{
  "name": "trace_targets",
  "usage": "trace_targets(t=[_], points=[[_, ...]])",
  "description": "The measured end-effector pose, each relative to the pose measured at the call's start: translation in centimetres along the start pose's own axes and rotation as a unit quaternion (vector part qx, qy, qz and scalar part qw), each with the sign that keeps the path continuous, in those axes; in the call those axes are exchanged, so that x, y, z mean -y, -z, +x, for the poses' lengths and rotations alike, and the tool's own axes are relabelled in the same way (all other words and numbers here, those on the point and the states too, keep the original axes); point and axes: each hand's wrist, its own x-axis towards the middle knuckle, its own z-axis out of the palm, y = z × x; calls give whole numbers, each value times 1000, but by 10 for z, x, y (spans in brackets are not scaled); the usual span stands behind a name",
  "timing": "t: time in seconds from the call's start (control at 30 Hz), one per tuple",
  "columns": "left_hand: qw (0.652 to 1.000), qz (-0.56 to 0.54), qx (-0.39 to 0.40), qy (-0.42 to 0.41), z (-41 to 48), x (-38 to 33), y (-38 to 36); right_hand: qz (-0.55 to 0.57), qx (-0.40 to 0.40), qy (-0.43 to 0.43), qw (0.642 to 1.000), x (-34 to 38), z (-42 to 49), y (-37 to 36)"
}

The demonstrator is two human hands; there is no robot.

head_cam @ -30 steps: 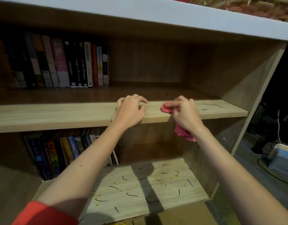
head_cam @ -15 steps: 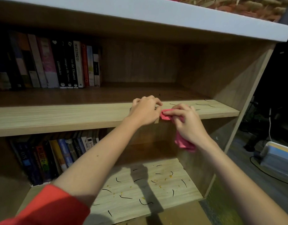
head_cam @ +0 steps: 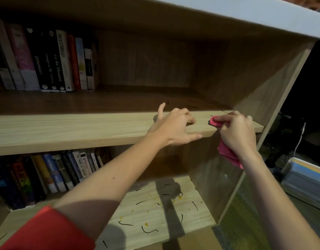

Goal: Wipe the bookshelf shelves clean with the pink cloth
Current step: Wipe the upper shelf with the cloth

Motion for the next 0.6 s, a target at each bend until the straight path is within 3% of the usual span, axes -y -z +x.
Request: trace_targets(t=[0.17, 0.37, 0.5, 0.6], points=[[999, -17, 22, 24, 3, 2, -2, -42, 27, 78, 996, 4, -9, -2], [998, -37, 30, 43, 3, 1, -2, -74, 38, 53, 995, -1, 6, 1], [998, -28, 28, 42, 4, 1, -2, -64, 53, 99, 992, 5, -7, -2], [999, -23, 29, 38, 4, 2, -3, -37, 42, 50, 997, -10, 0, 8]])
